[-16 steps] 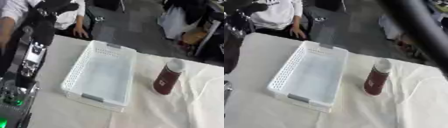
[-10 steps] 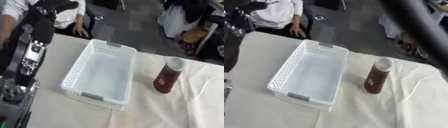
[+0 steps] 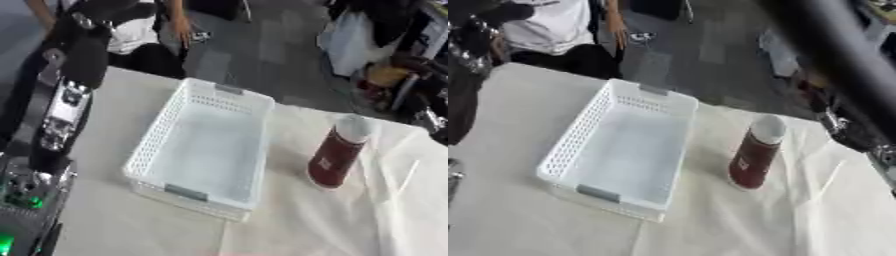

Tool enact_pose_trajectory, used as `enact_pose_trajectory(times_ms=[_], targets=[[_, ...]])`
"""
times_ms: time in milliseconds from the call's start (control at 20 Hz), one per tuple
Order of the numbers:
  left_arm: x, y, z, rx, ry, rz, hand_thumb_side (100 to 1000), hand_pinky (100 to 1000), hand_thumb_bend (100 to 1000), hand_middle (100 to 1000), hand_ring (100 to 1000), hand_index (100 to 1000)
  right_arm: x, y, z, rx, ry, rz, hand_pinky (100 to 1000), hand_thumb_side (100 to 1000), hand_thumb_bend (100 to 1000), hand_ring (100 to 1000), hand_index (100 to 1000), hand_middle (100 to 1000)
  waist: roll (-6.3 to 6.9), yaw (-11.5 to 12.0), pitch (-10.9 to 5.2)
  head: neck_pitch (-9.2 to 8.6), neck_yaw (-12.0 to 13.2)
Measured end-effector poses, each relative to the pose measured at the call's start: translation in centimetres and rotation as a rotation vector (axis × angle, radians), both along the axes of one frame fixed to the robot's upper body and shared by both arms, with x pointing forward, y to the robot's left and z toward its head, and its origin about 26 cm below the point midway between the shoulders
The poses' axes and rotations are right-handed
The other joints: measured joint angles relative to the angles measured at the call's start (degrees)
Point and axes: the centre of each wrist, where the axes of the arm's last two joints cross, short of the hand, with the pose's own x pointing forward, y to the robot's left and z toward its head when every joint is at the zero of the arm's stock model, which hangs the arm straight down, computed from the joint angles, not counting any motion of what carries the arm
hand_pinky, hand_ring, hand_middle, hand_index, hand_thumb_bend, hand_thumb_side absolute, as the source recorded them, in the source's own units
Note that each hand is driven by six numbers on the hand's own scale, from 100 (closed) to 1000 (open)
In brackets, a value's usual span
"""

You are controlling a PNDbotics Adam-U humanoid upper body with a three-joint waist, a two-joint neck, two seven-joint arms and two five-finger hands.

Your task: Pick up objects on the table and place them in the box.

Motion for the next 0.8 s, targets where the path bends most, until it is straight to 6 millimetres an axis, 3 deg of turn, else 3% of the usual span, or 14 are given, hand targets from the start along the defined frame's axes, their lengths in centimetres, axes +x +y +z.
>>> enact_pose_trajectory(times_ms=[450,800], targets=[[0.0,-0.2,0.2,-0.004,-0.008,-0.007,1000,998,552,890,842,912,1.0,0.6,-4.0,0.079,0.101,-0.023,931,1000,100,863,980,864,-0.16,0.8,0.09,-0.04,0.0],[0.0,-0.3,0.4,-0.004,-0.015,-0.010,1000,998,551,890,842,912,1.2,1.3,-5.0,0.046,0.127,-0.019,934,1000,147,865,993,853,-0.24,1.1,0.27,-0.06,0.1]])
